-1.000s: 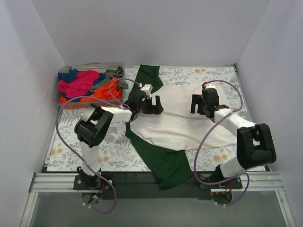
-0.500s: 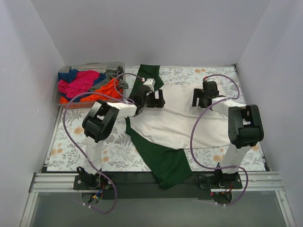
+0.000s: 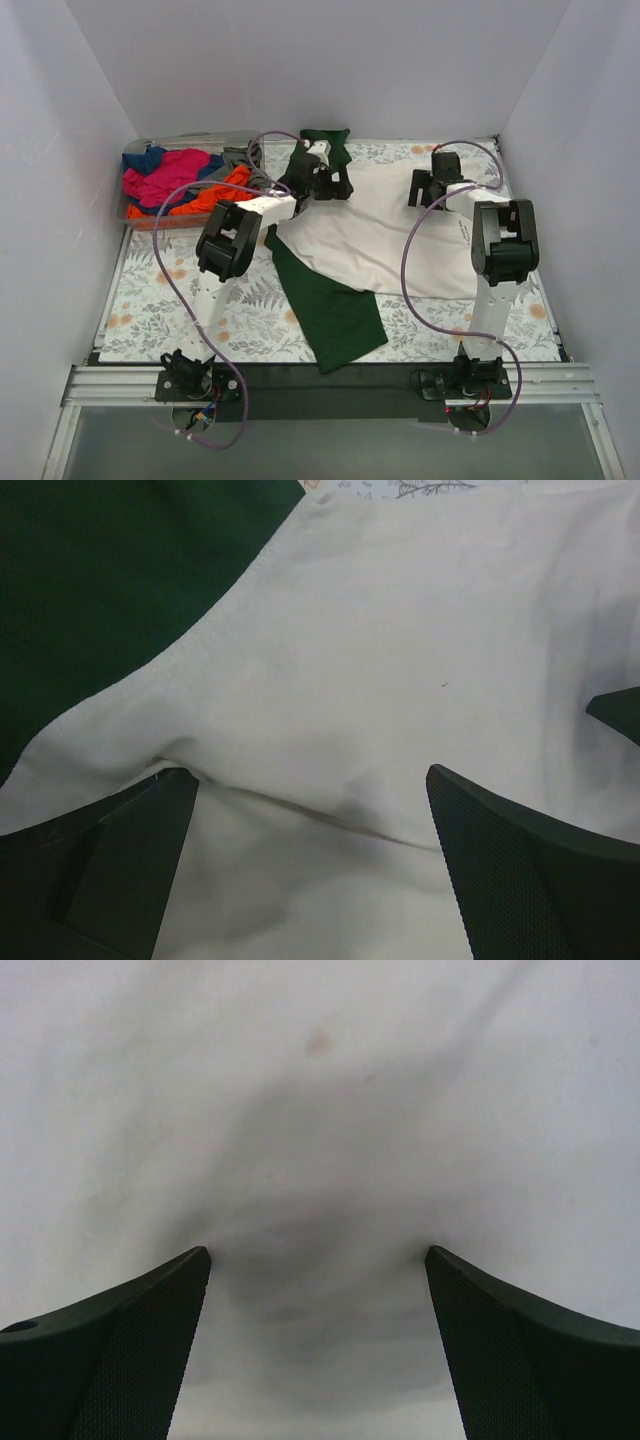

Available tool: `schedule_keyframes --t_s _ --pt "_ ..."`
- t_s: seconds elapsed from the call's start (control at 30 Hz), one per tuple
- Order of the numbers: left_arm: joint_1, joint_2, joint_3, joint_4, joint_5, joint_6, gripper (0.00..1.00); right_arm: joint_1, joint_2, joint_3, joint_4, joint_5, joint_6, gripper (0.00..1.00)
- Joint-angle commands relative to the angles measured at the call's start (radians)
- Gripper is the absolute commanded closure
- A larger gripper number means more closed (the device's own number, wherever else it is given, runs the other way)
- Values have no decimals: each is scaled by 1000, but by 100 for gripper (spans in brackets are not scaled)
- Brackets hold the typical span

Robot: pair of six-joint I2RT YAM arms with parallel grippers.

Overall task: Fold and stack the t-shirts
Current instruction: Fold the tshirt

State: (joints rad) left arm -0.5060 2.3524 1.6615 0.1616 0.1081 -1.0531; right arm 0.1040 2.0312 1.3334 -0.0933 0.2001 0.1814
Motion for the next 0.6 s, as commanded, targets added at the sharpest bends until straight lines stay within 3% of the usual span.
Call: schedule_keyframes --t_s 0.0,0.2,0.3,0.43,0.57 --pt "44 94 113 -135 59 10 9 -29 56 107 -69 -47 9 20" --pt "69 202 311 -140 119 61 9 -46 164 280 -141 -91 -2 20" --pt "69 206 330 -132 139 71 9 -46 192 346 -158 -113 -8 20" --pt "57 79 172 23 133 100 9 -46 109 333 -143 -134 -14 21" --pt "12 -208 -56 163 61 134 9 -38 -72 192 -73 -148 -19 21"
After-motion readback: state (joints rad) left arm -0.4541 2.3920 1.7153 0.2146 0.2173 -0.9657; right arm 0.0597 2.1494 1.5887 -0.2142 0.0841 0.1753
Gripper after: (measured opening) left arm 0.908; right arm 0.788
